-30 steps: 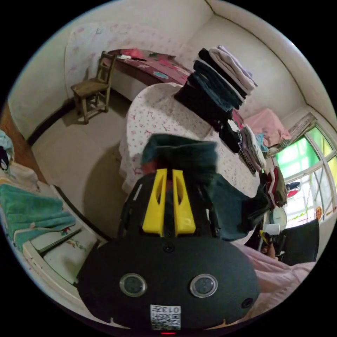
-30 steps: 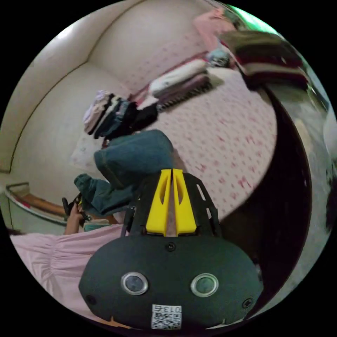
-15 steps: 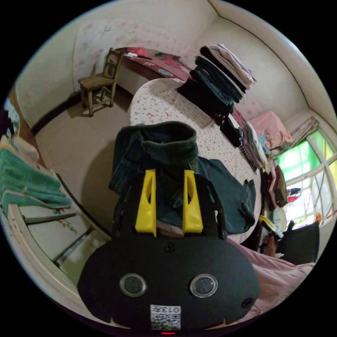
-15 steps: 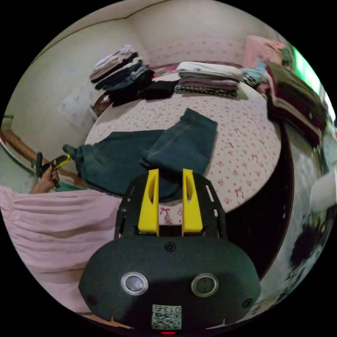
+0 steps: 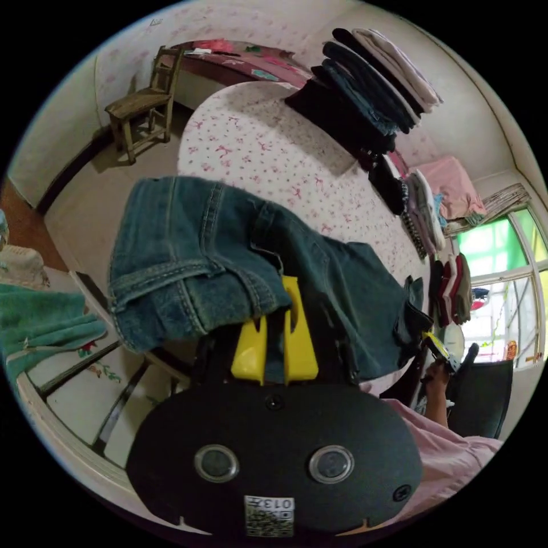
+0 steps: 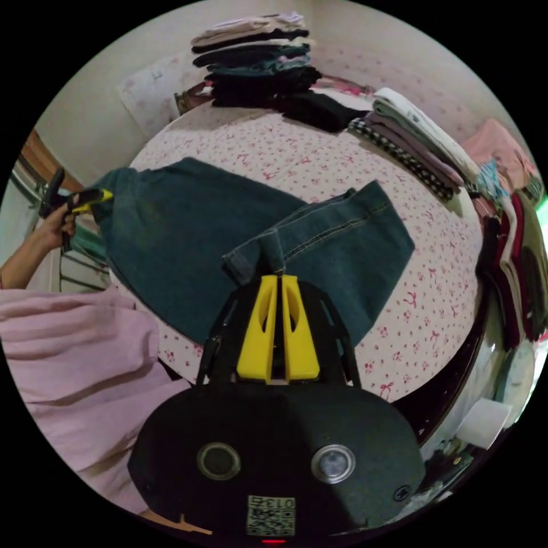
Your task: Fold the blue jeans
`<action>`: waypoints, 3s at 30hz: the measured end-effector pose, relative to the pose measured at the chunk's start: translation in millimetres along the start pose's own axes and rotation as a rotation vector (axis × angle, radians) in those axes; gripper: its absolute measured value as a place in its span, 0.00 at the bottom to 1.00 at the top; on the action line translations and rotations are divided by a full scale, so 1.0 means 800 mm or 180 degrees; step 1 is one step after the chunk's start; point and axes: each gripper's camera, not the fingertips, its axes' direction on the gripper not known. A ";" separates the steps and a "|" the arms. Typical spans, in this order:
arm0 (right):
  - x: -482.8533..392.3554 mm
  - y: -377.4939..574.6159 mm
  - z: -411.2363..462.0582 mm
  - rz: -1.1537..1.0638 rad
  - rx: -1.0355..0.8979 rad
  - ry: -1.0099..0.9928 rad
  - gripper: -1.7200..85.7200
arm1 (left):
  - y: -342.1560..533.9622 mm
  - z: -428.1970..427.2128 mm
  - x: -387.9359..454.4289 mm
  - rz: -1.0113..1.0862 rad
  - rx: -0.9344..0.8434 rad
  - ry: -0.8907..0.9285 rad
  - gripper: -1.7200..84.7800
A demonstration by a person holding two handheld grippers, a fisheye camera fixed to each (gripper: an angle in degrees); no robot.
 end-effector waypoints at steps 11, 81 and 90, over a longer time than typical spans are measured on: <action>0.119 0.129 -0.218 0.1630 0.1418 0.0149 0.03 | -0.122 -0.168 0.055 0.0942 0.1143 0.0766 0.06; 0.155 0.227 0.040 0.2057 0.0358 -0.0518 0.04 | -0.242 0.043 0.099 0.0675 0.0027 0.0445 0.20; 0.159 0.225 0.030 0.1959 0.0366 -0.0556 0.04 | -0.307 0.053 0.102 0.0338 0.0068 0.0402 0.22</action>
